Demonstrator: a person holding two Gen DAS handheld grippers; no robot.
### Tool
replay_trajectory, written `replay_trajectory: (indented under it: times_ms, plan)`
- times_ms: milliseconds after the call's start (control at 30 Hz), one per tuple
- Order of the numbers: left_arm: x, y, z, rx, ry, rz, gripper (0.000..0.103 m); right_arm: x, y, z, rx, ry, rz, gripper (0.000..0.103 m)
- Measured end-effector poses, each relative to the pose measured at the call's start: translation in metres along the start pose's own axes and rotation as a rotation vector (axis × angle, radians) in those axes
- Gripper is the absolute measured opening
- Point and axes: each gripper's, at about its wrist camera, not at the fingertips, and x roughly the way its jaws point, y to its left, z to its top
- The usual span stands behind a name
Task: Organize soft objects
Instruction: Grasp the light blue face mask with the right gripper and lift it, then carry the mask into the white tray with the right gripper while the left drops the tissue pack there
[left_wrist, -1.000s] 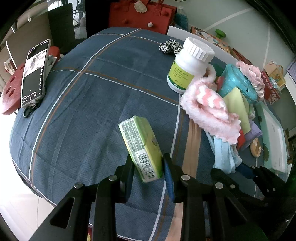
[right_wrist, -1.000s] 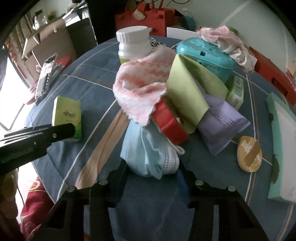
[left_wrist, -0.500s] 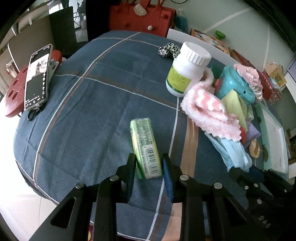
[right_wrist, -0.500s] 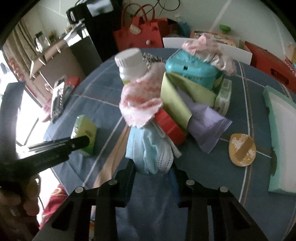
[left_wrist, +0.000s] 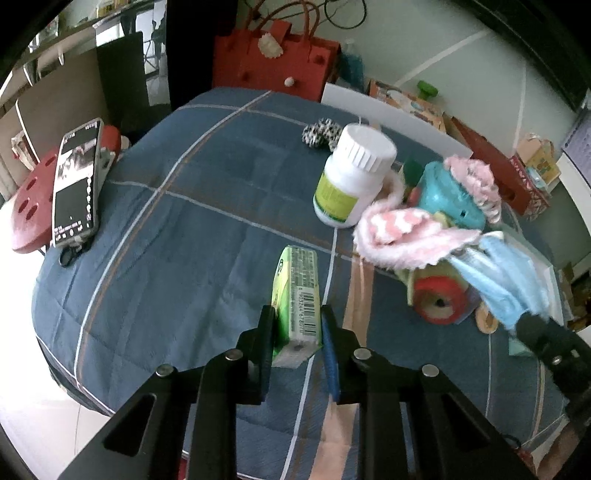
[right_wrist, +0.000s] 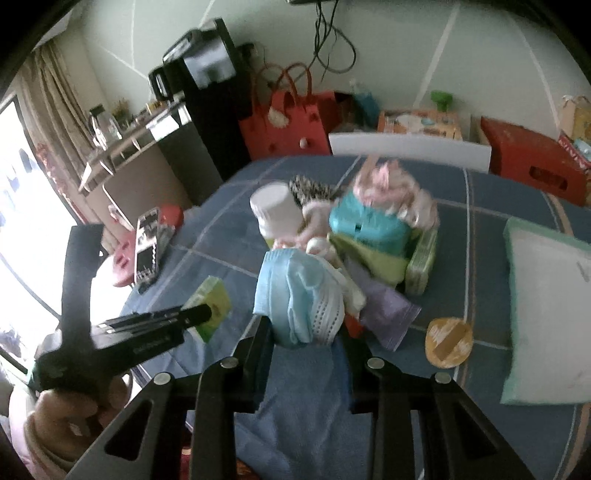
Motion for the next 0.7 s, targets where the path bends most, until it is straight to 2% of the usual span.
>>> replay_trajectory:
  times_ms: [267,433,700]
  plan:
    - [-0.03,-0.018,0.022,0.009,-0.079,-0.023,0.024,-0.04,-0.007,0.03,0.019,-0.137,-0.031,0.032]
    - [-0.045,-0.048,0.036,0.052,-0.124,-0.07,0.025,-0.058,-0.023,0.042,0.042,-0.198,-0.069,0.032]
    - [-0.049,-0.124,0.045,0.146,-0.155,-0.167,0.025,-0.087,-0.078,0.049,0.149,-0.279,-0.225,0.032]
